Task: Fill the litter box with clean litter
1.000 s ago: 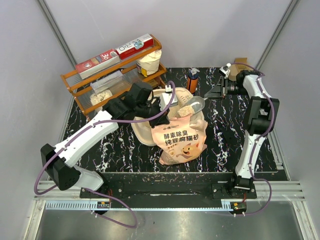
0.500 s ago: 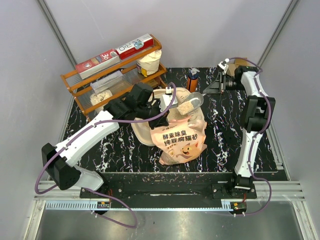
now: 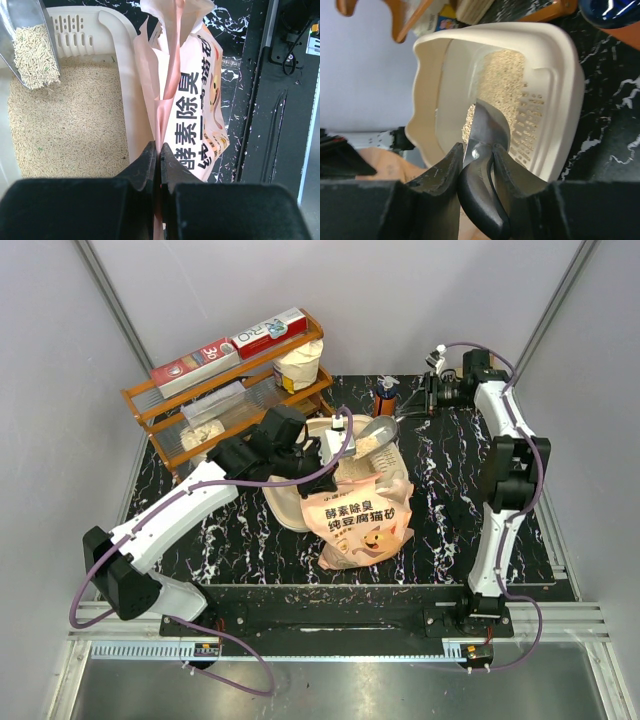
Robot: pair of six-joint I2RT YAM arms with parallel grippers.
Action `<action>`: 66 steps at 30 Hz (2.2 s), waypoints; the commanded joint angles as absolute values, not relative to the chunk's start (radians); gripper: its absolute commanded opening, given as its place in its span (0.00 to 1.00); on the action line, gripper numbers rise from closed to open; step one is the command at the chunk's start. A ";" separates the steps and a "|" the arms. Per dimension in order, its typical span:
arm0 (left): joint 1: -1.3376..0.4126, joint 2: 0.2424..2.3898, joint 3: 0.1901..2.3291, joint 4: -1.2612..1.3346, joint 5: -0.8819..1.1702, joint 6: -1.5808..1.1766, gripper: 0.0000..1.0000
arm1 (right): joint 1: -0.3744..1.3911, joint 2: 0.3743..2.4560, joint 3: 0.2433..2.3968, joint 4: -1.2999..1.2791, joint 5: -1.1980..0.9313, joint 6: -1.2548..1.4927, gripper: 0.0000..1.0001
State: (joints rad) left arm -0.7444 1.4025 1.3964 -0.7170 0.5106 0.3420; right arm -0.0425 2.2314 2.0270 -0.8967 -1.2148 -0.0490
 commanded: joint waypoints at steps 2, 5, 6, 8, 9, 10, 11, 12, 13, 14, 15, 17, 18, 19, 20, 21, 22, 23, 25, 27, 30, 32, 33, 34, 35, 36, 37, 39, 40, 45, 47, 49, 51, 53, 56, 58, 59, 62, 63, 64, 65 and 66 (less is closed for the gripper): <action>-0.739 1.356 1.422 -0.739 0.506 0.386 0.00 | 0.035 1.973 1.889 -0.720 -1.010 0.025 0.00; -0.738 1.341 1.411 -0.727 0.505 0.387 0.00 | 0.084 1.854 1.748 -0.649 -0.898 0.006 0.00; -0.738 1.335 1.405 -0.724 0.506 0.387 0.00 | 0.122 1.823 1.717 -0.632 -0.853 0.005 0.00; -0.738 1.321 1.401 -0.715 0.509 0.388 0.00 | 0.155 1.738 1.629 -0.583 -0.752 -0.043 0.00; -0.738 1.315 1.396 -0.713 0.508 0.390 0.00 | 0.191 1.712 1.603 -0.566 -0.712 -0.052 0.00; -0.738 1.306 1.394 -0.709 0.508 0.393 0.00 | 0.205 1.689 1.568 -0.545 -0.624 -0.058 0.00; -0.738 1.302 1.390 -0.709 0.511 0.396 0.00 | 0.221 1.652 1.551 -0.531 -0.592 -0.063 0.00; -0.738 1.298 1.388 -0.706 0.514 0.397 0.00 | 0.228 1.635 1.539 -0.519 -0.565 -0.061 0.00; -0.738 1.292 1.384 -0.706 0.515 0.400 0.00 | 0.245 1.609 1.520 -0.500 -0.510 -0.060 0.00; -0.738 1.287 1.379 -0.703 0.521 0.400 0.00 | 0.252 1.599 1.513 -0.492 -0.487 -0.060 0.00; -0.736 1.281 1.370 -0.698 0.525 0.399 0.00 | 0.255 1.591 1.508 -0.486 -0.467 -0.058 0.00; -0.738 1.272 1.364 -0.687 0.534 0.393 0.00 | 0.264 1.576 1.499 -0.483 -0.425 -0.066 0.00; -0.738 1.269 1.361 -0.686 0.537 0.394 0.00 | 0.265 1.568 1.496 -0.483 -0.405 -0.074 0.00; -0.738 1.266 1.361 -0.684 0.540 0.394 0.00 | 0.270 1.557 1.488 -0.480 -0.387 -0.081 0.00; -0.738 1.264 1.361 -0.684 0.545 0.391 0.00 | 0.273 1.554 1.486 -0.483 -0.385 -0.093 0.00; -0.738 1.262 1.358 -0.680 0.546 0.391 0.00 | 0.275 1.549 1.485 -0.488 -0.387 -0.095 0.00; -0.736 1.259 1.353 -0.673 0.546 0.387 0.00 | 0.275 1.539 1.483 -0.489 -0.385 -0.097 0.00; -0.738 1.256 1.353 -0.672 0.548 0.385 0.00 | 0.275 1.533 1.485 -0.492 -0.388 -0.097 0.00; -0.738 1.255 1.345 -0.667 0.551 0.377 0.00 | 0.275 1.510 1.499 -0.515 -0.393 -0.098 0.00; -0.738 1.250 1.342 -0.667 0.554 0.374 0.00 | 0.275 1.488 1.522 -0.558 -0.406 -0.097 0.00; -0.738 1.249 1.347 -0.675 0.558 0.376 0.00 | 0.275 1.441 1.591 -0.644 -0.403 -0.069 0.00; -0.736 1.253 1.347 -0.681 0.566 0.380 0.00 | 0.273 1.428 1.670 -0.711 -0.416 -0.069 0.00; -0.736 1.253 1.350 -0.681 0.566 0.382 0.00 | 0.273 1.424 1.687 -0.766 -0.414 -0.058 0.00; -0.738 1.256 1.351 -0.681 0.569 0.380 0.00 | 0.267 1.419 1.722 -0.806 -0.492 -0.075 0.00; -0.738 1.259 1.354 -0.681 0.571 0.380 0.00 | 0.267 1.413 1.733 -0.837 -0.527 -0.145 0.00; -0.738 1.261 1.358 -0.681 0.571 0.380 0.00 | 0.267 1.407 1.744 -0.889 -0.540 -0.162 0.00; -0.738 1.264 1.362 -0.683 0.569 0.379 0.00 | 0.267 1.390 1.758 -0.906 -0.500 -0.161 0.00; -0.736 1.267 1.371 -0.683 0.569 0.379 0.00 | 0.267 1.368 1.773 -0.939 -0.450 -0.143 0.00; -0.738 1.270 1.374 -0.681 0.569 0.380 0.00 | 0.267 1.365 1.788 -0.963 -0.430 -0.146 0.00; -0.738 1.270 1.381 -0.681 0.565 0.376 0.00 | 0.264 1.324 1.865 -1.103 -0.469 -0.221 0.00; -0.738 1.270 1.378 -0.683 0.563 0.376 0.00 | 0.264 1.295 1.884 -1.121 -0.517 -0.255 0.00; -0.738 1.270 1.376 -0.684 0.563 0.371 0.00 | 0.262 1.316 1.940 -1.201 -0.540 -0.280 0.00; -0.736 1.270 1.378 -0.677 0.560 0.365 0.00 | 0.264 1.330 1.966 -1.285 -0.560 -0.305 0.00; -0.738 1.272 1.381 -0.673 0.552 0.356 0.00 | 0.264 1.309 1.939 -1.292 -0.561 -0.330 0.00; -0.736 1.278 1.388 -0.669 0.552 0.347 0.00 | 0.262 1.272 1.884 -1.266 -0.549 -0.342 0.00; -0.736 1.281 1.390 -0.664 0.555 0.338 0.00 | 0.264 1.273 1.875 -1.272 -0.552 -0.353 0.00; -0.735 1.281 1.391 -0.663 0.555 0.336 0.00 | 0.264 1.273 1.871 -1.276 -0.551 -0.356 0.00; -0.736 1.282 1.396 -0.663 0.563 0.337 0.00 | 0.264 1.262 1.835 -1.263 -0.540 -0.377 0.00; -0.736 1.282 1.396 -0.663 0.563 0.337 0.00 | 0.264 1.261 1.809 -1.250 -0.531 -0.382 0.00; -0.735 1.282 1.397 -0.663 0.568 0.337 0.00 | 0.264 1.261 1.796 -1.247 -0.522 -0.400 0.00; -0.736 1.282 1.400 -0.663 0.571 0.336 0.00 | 0.264 1.262 1.787 -1.243 -0.520 -0.406 0.00; -0.736 1.284 1.402 -0.663 0.572 0.336 0.00 | 0.262 1.264 1.769 -1.235 -0.520 -0.417 0.00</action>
